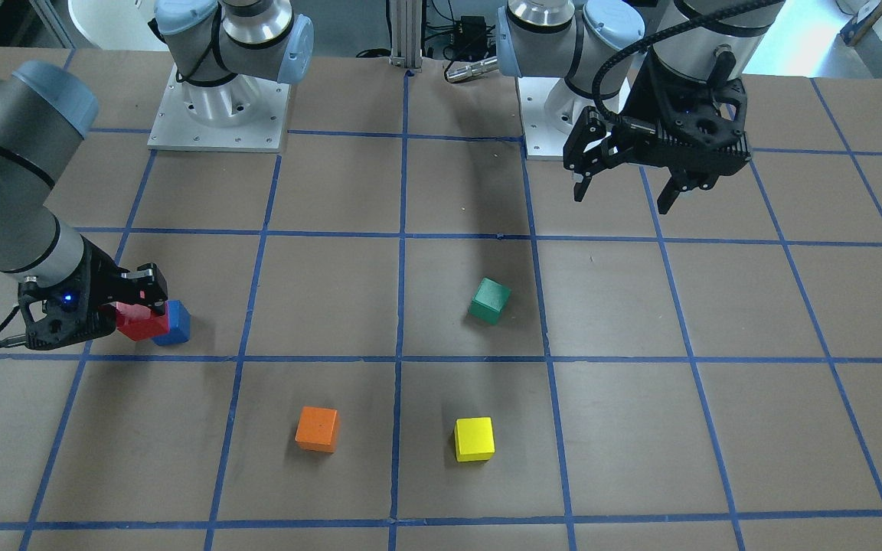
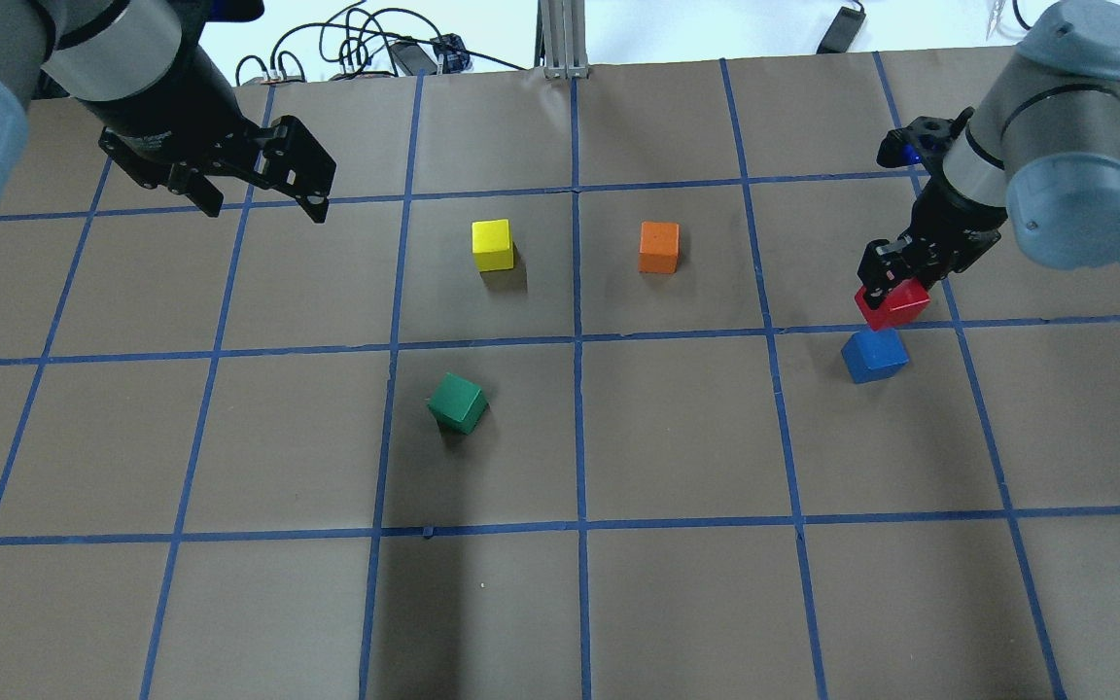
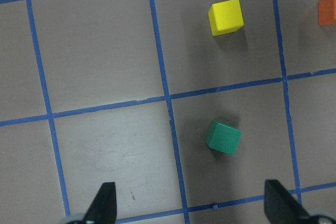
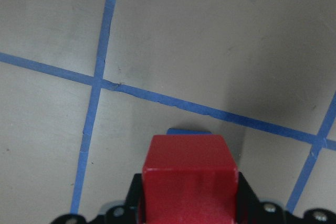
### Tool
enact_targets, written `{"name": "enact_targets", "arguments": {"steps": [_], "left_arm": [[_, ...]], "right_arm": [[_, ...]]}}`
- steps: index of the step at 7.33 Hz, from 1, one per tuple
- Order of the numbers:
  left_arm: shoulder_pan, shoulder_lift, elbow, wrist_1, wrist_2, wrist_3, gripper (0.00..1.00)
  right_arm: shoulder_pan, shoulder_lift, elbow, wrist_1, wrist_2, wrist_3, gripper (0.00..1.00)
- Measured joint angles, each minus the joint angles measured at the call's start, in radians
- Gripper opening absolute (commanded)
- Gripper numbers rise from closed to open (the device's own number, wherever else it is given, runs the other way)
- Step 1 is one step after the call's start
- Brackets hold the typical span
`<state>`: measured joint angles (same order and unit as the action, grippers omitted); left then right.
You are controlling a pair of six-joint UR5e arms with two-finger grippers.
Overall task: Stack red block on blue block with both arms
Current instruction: 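Lower the red cube onto the blue cube with the right gripper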
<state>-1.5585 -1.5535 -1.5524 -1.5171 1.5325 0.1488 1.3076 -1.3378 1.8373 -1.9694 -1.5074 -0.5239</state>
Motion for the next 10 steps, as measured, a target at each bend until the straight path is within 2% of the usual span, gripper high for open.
{"name": "enact_targets", "arguments": {"steps": [2,5,7,9,10], "left_arm": [[0.000,0.001,-0.001,0.000,0.000,0.000,1.00],[0.000,0.001,-0.001,0.000,0.000,0.000,1.00],[0.000,0.003,-0.003,0.000,0.000,0.000,1.00],[-0.001,0.005,-0.011,0.000,-0.001,0.002,1.00],[-0.001,0.005,-0.012,0.001,-0.001,0.002,1.00]], "right_arm": [[-0.010,-0.004,0.043,-0.059,0.000,0.017,0.00],[-0.009,-0.018,0.079,-0.069,0.000,0.043,0.00],[-0.008,-0.021,0.088,-0.072,-0.001,0.044,0.07],[-0.008,-0.020,0.089,-0.072,-0.002,0.045,0.21],[-0.008,-0.020,0.090,-0.072,-0.002,0.045,0.21]]}}
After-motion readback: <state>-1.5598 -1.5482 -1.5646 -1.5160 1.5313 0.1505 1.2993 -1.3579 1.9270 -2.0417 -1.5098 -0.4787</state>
